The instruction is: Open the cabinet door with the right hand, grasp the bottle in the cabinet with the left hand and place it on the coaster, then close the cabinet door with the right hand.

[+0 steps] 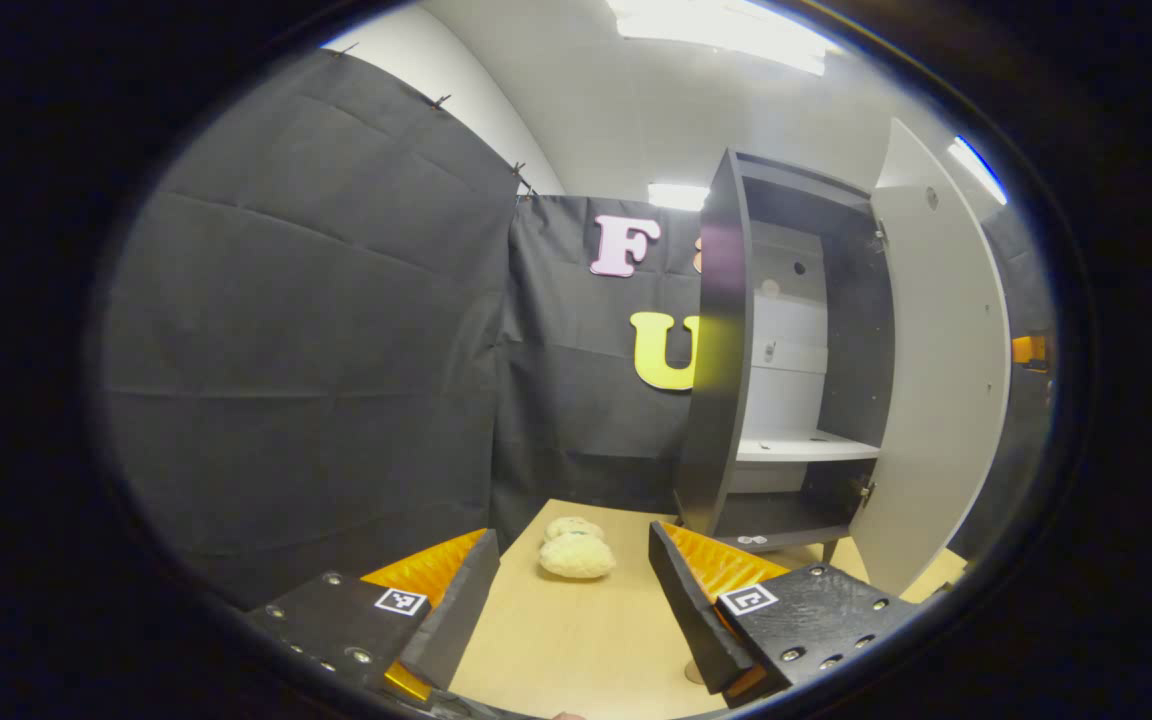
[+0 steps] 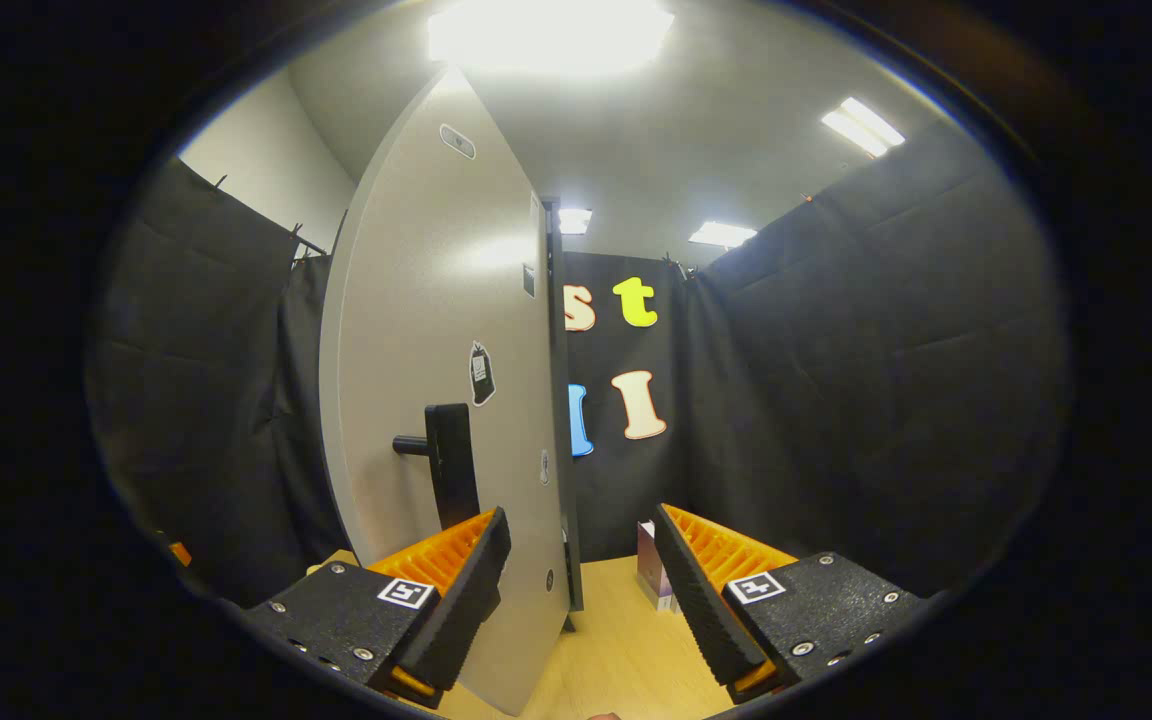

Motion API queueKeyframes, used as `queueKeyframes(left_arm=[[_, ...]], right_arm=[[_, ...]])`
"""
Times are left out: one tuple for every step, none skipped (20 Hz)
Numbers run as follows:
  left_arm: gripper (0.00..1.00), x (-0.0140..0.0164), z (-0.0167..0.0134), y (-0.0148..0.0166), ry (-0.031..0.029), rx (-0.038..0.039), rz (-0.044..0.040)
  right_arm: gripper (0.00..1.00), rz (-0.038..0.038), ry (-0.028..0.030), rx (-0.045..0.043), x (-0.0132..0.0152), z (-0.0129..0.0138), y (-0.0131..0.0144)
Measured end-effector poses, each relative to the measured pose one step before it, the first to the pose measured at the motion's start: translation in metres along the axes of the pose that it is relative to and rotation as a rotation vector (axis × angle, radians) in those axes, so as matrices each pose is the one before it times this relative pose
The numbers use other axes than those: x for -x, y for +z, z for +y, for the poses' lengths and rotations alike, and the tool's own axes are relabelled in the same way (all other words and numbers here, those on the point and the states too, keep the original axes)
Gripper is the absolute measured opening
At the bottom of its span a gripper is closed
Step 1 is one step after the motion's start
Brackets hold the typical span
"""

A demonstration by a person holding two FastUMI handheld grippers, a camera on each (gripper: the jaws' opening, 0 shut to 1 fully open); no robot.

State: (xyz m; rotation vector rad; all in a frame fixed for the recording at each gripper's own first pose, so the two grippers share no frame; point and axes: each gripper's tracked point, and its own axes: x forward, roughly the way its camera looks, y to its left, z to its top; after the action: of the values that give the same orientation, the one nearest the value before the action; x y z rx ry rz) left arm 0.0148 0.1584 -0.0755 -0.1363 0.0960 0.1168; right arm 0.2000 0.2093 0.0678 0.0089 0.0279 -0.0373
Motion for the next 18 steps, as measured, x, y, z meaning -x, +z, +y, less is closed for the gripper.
queueKeyframes(left_arm=[[0.88,0.00154,0.0034,0.00097,0.00361,-0.00515,-0.0035],[0.88,0.00014,0.00216,0.00035,0.00372,-0.00595,-0.00432],[0.88,0.00127,0.00319,0.00062,0.00336,-0.00537,-0.00218],[0.88,0.00226,0.00269,0.00016,0.00445,-0.00235,-0.00265],[0.88,0.00181,0.00227,0.00084,0.00151,-0.0007,-0.00171],[0.88,0.00203,0.00174,-0.00082,0.00244,-0.00156,-0.00145],[0.88,0.00151,0.00255,0.00046,0.00219,-0.00256,-0.00122],[0.88,0.00016,-0.00014,-0.00106,0.00237,-0.00194,-0.00094],[0.88,0.00193,0.00205,-0.0003,0.00257,-0.00032,0.00183],[0.88,0.00094,0.00174,-0.00124,0.00082,0.00021,0.00099],[0.88,0.00191,0.002,0.00083,0.00118,-0.00134,-0.00114],[0.88,0.0012,0.00079,0.00004,0.0022,-0.00384,-0.00188],[0.88,0.00058,0.00221,0.00148,0.00418,-0.00516,-0.00302],[0.88,-0.0004,0.00147,0.00102,0.00272,-0.0047,-0.00381],[0.88,0.00155,0.00193,0.00114,0.00243,-0.00373,-0.00381],[0.88,0.00076,0.00078,-0.00001,0.0042,-0.00473,-0.00384],[0.88,0.00106,0.00094,0.00116,0.00539,-0.00604,-0.00384],[0.88,-0.00103,0.00185,0.00134,0.00622,-0.00637,-0.00408]], right_arm=[[0.91,0.00081,0.00963,0.00035,-0.00112,0.00584,-0.00007],[0.91,-0.00036,0.00935,0.00071,-0.00091,0.00661,-0.00001],[0.91,-0.00026,0.00957,-0.00014,-0.0008,0.0064,-0.00002],[0.91,0.00023,0.01007,-0.00126,-0.00288,0.00574,-0.00051],[0.91,0.00057,0.01218,-0.00113,-0.0015,0.00625,-0.00013],[0.91,0.00066,0.01202,-0.00287,-0.00176,0.00652,-0.00108],[0.91,-0.00041,0.01188,-0.00279,-0.00179,0.00583,-0.00017],[0.91,-0.00015,0.0098,-0.00273,-0.00216,0.00532,0.0004],[0.91,-0.00043,0.00779,-0.00103,-0.00266,0.00493,0.00004],[0.91,0.00046,0.00628,0.00068,-0.00293,0.0042,-0.00098],[0.91,-0.00074,0.00412,0.00249,-0.00258,0.00463,0.00079],[0.91,-0.00082,0.00392,0.00365,-0.00397,0.0037,-0.0007],[0.91,-0.00058,0.0056,0.00283,-0.00309,0.00469,-0.00008],[0.91,-0.001,0.00685,0.00119,-0.00367,0.00492,-0.00066],[0.91,-0.00059,0.00907,-0.00063,-0.00419,0.00631,0.00001],[0.92,0.00009,0.00882,-0.00088,-0.00309,0.00504,-0.00081],[0.92,0.00208,0.01053,-0.00201,-0.00392,0.00611,-0.00086],[0.92,0.00133,0.01067,-0.00035,-0.00747,0.02207,-0.00566]])
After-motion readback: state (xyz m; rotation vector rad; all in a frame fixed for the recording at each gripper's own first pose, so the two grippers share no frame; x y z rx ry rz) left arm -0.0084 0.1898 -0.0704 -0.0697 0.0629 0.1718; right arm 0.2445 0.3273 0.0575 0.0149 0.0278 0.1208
